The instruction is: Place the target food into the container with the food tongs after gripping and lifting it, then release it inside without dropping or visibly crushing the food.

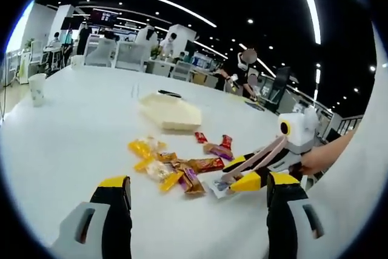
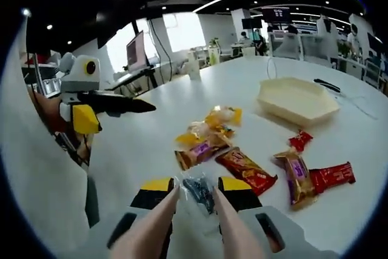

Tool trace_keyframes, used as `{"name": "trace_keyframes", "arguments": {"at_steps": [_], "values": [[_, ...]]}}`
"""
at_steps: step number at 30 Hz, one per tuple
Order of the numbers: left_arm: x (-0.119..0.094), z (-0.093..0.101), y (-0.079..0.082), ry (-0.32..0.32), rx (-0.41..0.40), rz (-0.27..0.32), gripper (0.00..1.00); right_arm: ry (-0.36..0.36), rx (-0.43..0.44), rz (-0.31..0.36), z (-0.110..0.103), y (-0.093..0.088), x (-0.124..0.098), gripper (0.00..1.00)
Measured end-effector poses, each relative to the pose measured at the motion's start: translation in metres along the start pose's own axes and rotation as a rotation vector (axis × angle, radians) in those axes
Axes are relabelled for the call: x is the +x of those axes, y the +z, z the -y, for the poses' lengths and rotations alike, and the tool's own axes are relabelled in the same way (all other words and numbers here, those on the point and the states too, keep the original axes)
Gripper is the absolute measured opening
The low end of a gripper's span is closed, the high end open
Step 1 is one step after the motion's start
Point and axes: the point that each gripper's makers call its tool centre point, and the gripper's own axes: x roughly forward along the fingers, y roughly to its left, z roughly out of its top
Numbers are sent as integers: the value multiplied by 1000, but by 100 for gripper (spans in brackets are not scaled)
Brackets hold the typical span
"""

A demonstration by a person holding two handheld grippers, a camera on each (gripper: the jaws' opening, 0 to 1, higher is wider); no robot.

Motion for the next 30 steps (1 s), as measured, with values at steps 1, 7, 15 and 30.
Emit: {"name": "trace_keyframes", "arguments": {"at_steps": [1, 7, 15, 30], "values": [[0, 0, 0, -1, 0, 0, 92, -1, 12, -2, 0, 0, 0, 29], [2, -2, -4, 3, -11, -24, 90, 71, 0, 16, -14, 4, 0, 29], [0, -7, -6, 12, -48, -17, 87, 97, -190, -20, -23, -1, 2, 29], [-1, -12, -11, 23, -69, -19, 86, 217, -339, -74, -32, -8, -1, 30]]}}
